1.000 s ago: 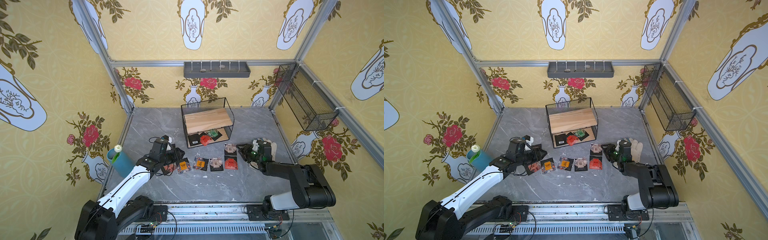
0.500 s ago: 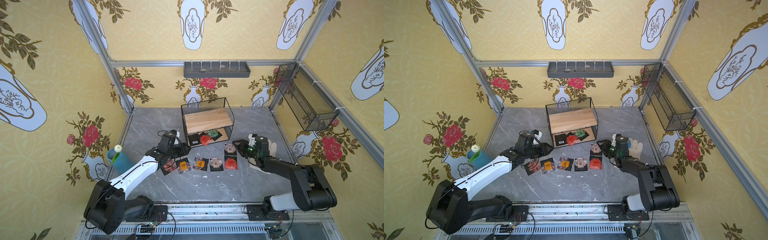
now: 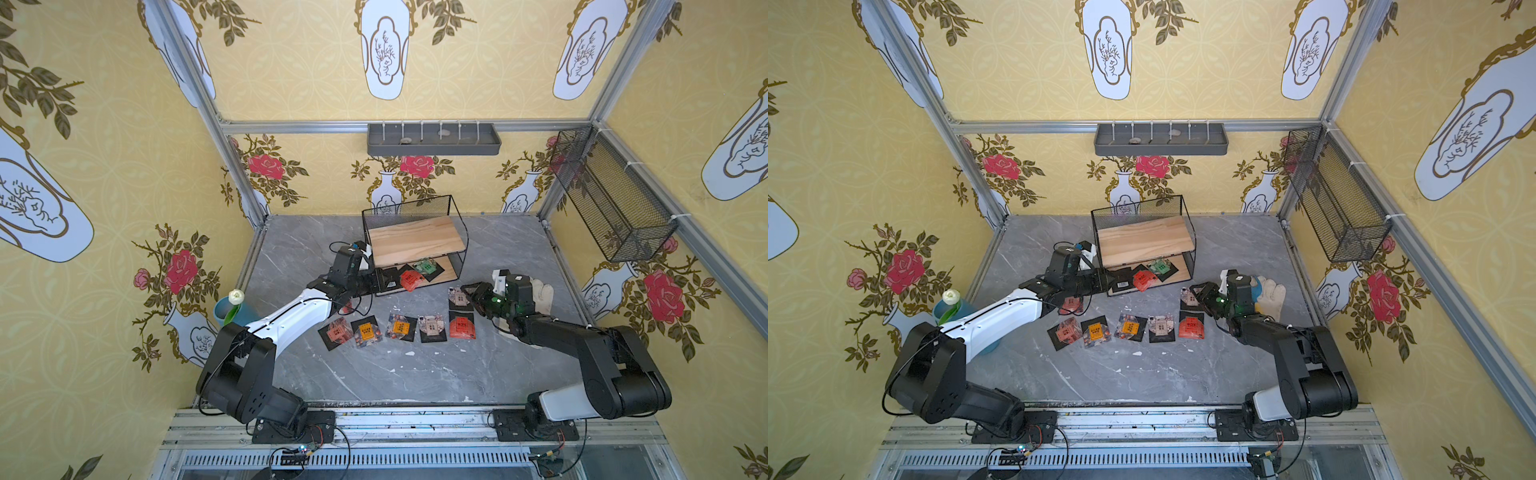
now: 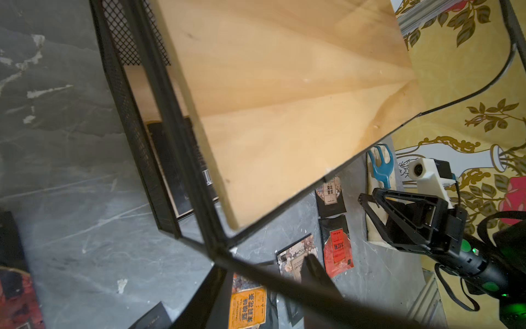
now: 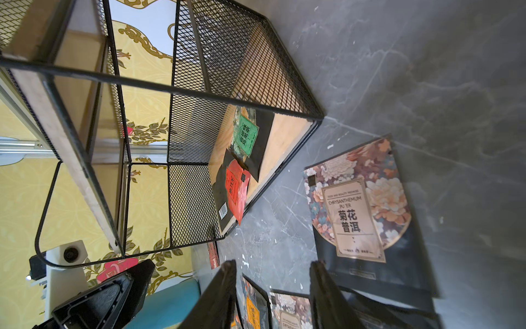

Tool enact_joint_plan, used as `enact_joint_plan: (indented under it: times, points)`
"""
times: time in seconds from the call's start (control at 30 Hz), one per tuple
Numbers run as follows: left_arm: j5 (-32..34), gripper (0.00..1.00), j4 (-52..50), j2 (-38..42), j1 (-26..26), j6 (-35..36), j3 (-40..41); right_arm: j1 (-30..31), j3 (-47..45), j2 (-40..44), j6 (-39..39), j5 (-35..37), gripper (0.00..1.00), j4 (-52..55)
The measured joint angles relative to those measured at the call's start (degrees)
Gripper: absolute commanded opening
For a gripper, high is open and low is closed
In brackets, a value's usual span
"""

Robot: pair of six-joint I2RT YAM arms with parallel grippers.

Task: Remove the tea bags from the shelf
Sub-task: Adjust the shelf at the center of the board.

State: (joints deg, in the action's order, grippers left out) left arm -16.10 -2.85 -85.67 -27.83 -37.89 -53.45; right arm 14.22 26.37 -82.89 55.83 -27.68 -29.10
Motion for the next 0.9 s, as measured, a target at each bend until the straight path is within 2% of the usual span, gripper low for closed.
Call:
enact_joint_plan:
  times: [0.4, 0.9]
  points:
    - [2.19, 0.41, -2.45, -3.69, 2.1, 5.09, -4.74, 0.83, 0.28, -2.21, -0.44, -0.09, 0.45, -1.16]
    - [3.15, 0.4, -2.36, -6.99, 7.1, 8.15, -7.02, 8.74, 7.87, -9.49, -5.73, -0.2, 0.45, -0.66]
